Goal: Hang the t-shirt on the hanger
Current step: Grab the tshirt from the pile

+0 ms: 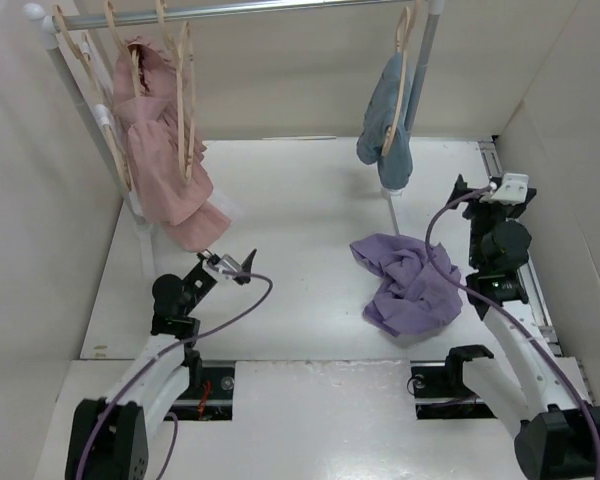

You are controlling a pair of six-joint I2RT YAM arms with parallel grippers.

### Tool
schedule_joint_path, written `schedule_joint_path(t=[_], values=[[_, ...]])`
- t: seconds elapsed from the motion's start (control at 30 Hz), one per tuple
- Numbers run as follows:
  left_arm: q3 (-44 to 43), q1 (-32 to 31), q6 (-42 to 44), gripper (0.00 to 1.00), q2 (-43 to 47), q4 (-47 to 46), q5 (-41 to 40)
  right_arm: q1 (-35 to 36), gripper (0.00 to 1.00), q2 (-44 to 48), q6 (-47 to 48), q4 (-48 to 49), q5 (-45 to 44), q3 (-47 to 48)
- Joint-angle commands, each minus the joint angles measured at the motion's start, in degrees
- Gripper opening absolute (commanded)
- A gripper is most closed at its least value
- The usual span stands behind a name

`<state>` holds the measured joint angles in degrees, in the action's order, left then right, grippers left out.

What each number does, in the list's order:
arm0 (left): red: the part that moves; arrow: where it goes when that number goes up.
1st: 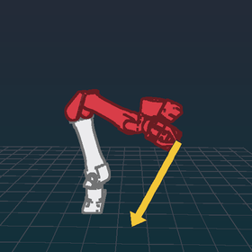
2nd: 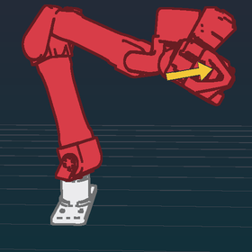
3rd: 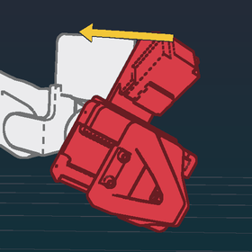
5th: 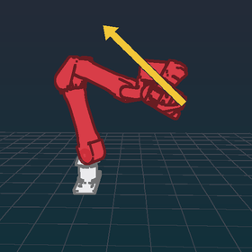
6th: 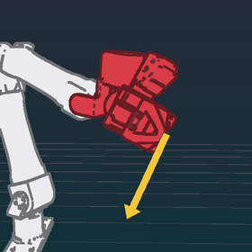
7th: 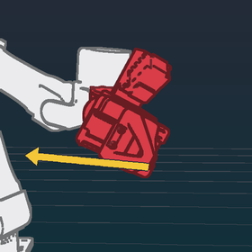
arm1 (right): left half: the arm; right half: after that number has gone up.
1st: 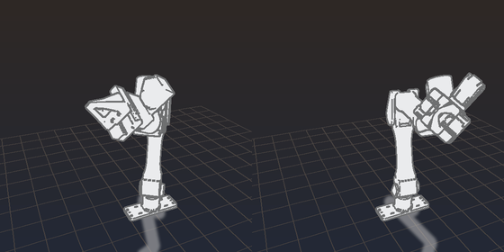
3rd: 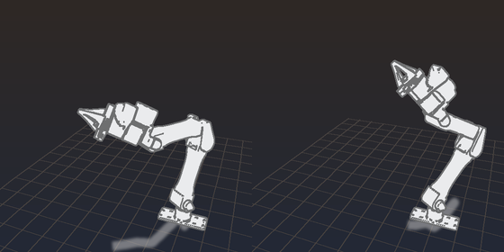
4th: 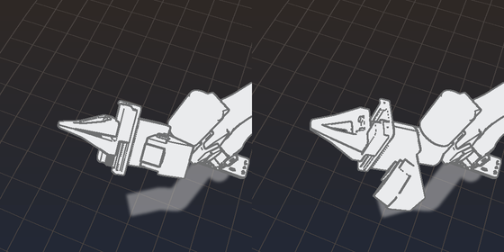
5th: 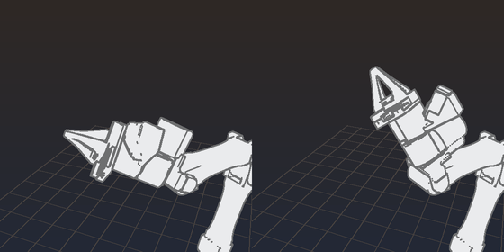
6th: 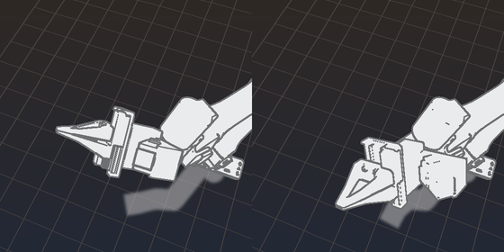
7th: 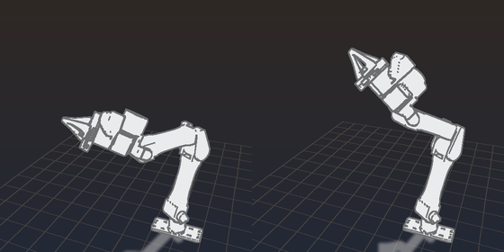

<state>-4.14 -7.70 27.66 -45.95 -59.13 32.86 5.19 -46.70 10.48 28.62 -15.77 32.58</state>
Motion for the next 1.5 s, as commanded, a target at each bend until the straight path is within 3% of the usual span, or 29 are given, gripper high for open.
schedule_joint_path(t=[0.0, 0.07, 0.2, 0.27, 0.3, 0.33, 0.37, 0.4, 0.57, 0.7, 0.87, 1.03, 1.2, 1.3, 1.47], values=[[-0.52, -0.73, 10.56, 1.0, 7.25, 16.57, 13.88, -0.18, 0.99, 1.16, -0.72, -14.09, -8.99, 6.17], [-0.52, -0.73, 18.95, 1.0, 10.34, 20.71, 15.04, -0.18, 0.99, 1.17, -0.72, -17.01, -10.33, 10.81], [-0.95, -1.26, 25.13, 1.0, 16.68, 28.43, 14.25, -0.18, 0.99, 3.88, -6.05, -19.22, -14.71, 15.41], [-3.14, -1.26, 33.02, 1.0, 18.7, 42.81, 15.73, -0.18, 0.99, 5.73, -6.09, -19.22, -11.15, 16.46], [-4.72, -1.26, 39.95, 1.0, 18.71, 50.1, 16.96, -0.18, 0.99, 6.78, -4.69, -19.22, -8.25, 17.68], [-7.95, -1.26, 57.68, 1.0, 18.71, 57.91, 18.02, -0.18, 0.99, 8.36, -3.29, -19.22, -5.01, 18.83], [-9.64, -1.26, 64.82, 1.0, 18.71, 71.22, 18.72, -0.18, 0.99, 8.9, -3.27, -19.22, 1.73, 20.06], [-11.14, -1.26, 68.63, 1.0, 18.71, 75.26, 18.73, -0.18, 0.99, 9.51, -2.23, -19.22, 4.75, 22.33], [-22.63, -1.26, 51.37, 1.0, 14.24, 78.98, 16.89, -0.18, 0.99, 7.95, -2.22, -24.38, 10.67, 31.56], [-32.93, -1.26, 57.58, 1.0, 10.2, 94.76, 15.48, 0.34, 0.99, 3.03, 2.52, -36.24, 9.89, 40.62], [-45.14, -1.26, 55.48, 1.0, 9.66, 104.29, 11.44, 0.35, 0.99, -4.35, 5.52, -47.67, -0.56, 50.19], [-61.11, -1.26, 49.8, 1.0, 6.41, 113.7, 9.15, 2.46, 0.99, -8.58, 6.13, -51.29, -10.32, 50.74], [-75.62, -1.26, 40.72, 1.0, -3.85, 123.89, 5.2, 3.69, 0.99, -8.59, 6.13, -49.55, -10.86, 47.85], [-79.78, -1.26, 35.9, 1.0, -4.93, 123.91, 0.56, 4.3, 0.99, -9.81, 6.13, -48.84, -12.87, 46.79], [-84.09, -1.26, 37.47, 1.0, -3.18, 123.91, -4.3, 4.3, 0.99, -11.4, 4.82, -49.45, -12.71, 46.79]])
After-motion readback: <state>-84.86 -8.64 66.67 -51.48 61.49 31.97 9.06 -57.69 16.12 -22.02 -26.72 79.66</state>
